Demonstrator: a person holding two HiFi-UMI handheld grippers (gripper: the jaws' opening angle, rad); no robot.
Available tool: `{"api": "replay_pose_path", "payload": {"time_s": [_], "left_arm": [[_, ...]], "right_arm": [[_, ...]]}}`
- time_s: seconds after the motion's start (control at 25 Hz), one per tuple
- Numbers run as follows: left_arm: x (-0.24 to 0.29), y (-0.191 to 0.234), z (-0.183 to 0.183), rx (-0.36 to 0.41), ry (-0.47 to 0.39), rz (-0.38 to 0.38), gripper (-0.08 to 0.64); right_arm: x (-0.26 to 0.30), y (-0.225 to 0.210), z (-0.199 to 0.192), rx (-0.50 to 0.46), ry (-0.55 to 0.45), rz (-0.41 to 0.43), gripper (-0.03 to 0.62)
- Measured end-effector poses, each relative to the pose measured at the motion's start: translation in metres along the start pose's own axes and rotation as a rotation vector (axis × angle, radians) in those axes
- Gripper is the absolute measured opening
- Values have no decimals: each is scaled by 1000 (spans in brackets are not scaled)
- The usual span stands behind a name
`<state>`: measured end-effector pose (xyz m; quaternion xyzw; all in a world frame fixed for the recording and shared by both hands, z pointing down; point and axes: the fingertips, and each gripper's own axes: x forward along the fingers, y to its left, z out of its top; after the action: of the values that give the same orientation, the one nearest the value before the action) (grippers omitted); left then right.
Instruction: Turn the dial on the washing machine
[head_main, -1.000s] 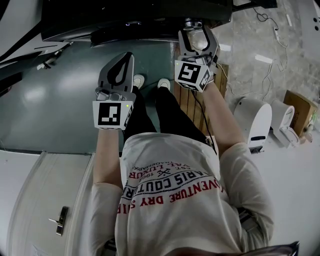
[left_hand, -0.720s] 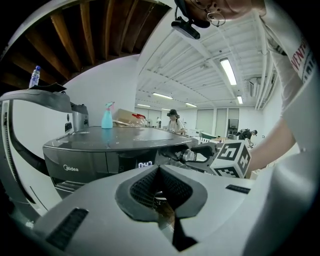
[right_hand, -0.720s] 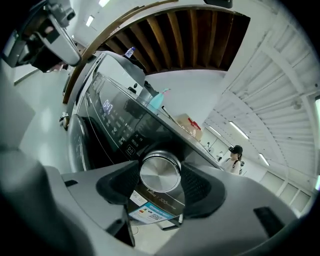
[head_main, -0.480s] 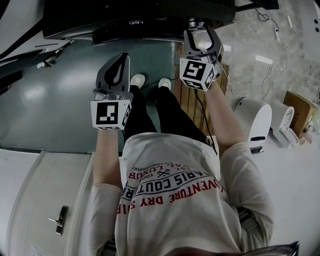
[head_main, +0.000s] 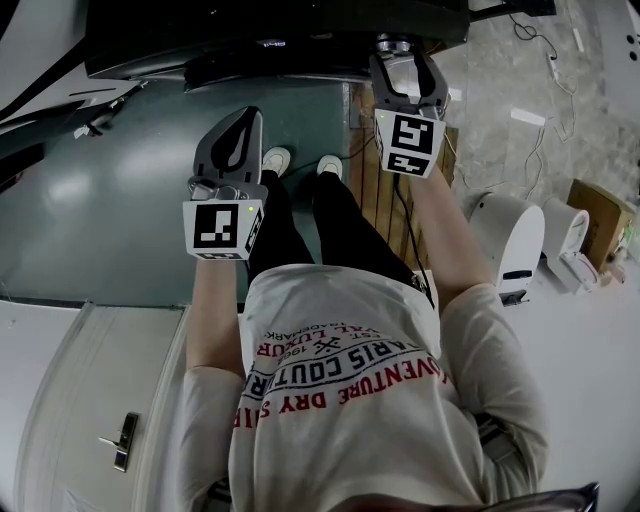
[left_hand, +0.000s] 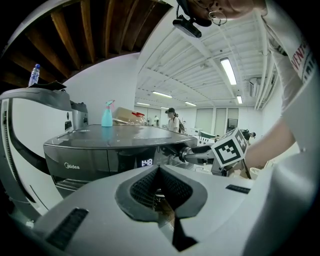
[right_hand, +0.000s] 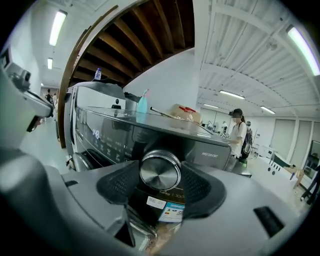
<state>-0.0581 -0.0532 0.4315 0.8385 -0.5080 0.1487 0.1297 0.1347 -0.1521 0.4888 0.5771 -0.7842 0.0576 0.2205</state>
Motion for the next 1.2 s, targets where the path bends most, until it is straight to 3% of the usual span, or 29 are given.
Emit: {"api": "replay_pose_path", "payload": {"time_s": [0.2,0.44,0.56,0.92,1.04,1.2], "left_arm": [[-2,1,5,4,-6,-1,17],[-2,5,6,-27,2,-2,17],[-2,8,7,-49,-1,0,17],[-1,8,7,-24,13,-27,17],[-1,10,7,-27,11,-23,17],[3,11,10,-30,3,-19,17]], "right_arm": [[-3,4,2,-72,7,-7,282],[0,9,-15,-398,37,-64,293],[2,5,-19,-444,42,-90,292],[4,1,-20,-369,93,-118,279],[4,1,-20,-266,106,-105,278],[4,-2,-18,-30,111,-67,278]]}}
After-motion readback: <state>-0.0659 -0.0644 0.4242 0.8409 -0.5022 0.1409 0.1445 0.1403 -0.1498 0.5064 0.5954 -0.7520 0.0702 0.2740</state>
